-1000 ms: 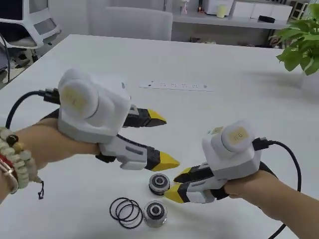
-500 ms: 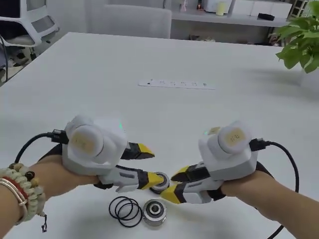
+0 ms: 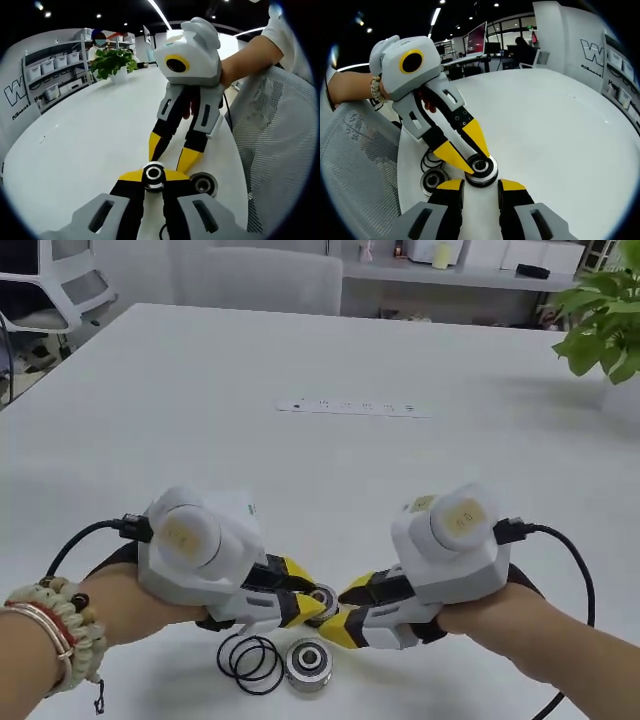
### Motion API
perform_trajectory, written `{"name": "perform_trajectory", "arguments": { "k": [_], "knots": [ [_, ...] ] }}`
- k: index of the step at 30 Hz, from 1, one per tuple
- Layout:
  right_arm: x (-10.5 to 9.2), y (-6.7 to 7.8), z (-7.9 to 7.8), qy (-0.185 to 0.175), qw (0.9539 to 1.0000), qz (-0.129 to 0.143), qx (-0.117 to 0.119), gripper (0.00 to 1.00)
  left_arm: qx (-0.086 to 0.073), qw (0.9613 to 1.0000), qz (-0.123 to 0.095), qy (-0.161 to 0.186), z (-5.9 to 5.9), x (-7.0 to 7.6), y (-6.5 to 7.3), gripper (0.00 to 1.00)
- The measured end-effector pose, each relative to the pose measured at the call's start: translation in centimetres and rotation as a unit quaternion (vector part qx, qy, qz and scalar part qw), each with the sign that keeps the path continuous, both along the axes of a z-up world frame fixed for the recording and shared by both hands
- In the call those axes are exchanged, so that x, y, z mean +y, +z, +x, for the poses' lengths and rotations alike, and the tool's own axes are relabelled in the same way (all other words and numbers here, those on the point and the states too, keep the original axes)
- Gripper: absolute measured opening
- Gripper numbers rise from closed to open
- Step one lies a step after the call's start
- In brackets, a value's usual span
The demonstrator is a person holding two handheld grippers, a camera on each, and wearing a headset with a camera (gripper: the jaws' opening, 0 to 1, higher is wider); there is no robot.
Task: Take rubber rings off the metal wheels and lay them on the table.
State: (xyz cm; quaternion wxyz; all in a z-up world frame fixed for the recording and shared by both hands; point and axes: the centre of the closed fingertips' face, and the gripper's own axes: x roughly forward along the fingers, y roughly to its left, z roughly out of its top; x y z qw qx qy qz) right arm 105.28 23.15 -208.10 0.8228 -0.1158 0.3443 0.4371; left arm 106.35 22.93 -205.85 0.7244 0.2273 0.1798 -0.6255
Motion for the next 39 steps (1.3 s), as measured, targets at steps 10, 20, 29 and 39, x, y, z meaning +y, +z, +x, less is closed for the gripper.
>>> {"name": "perform_trajectory", "arguments": {
  "k": [10, 20, 29, 39],
  "knots": [
    [-0.16, 0.05, 0.07, -0.008, 0.9999, 0.011, 0.007, 0.17, 0.025, 0.9995, -0.012, 0.015, -0.11, 0.10, -0.04, 0.08],
    [-0.58, 0.09, -0.15, 0.001, 1.0000, 0.001, 0.007, 0.08, 0.024, 0.9995, -0.014, 0.014, -0.21, 0.08, -0.05, 0.08],
    [-0.52, -0.18, -0.01, -0.002, 1.0000, -0.003, 0.004, 0.11, 0.024, 0.9995, -0.016, 0.014, -0.17, 0.09, -0.07, 0.08],
    [-0.42, -0.01, -0.23, 0.025, 0.9993, -0.019, -0.019, 0.09, 0.025, 0.9994, -0.020, 0.015, -0.10, 0.06, -0.08, 0.08]
  ]
}}
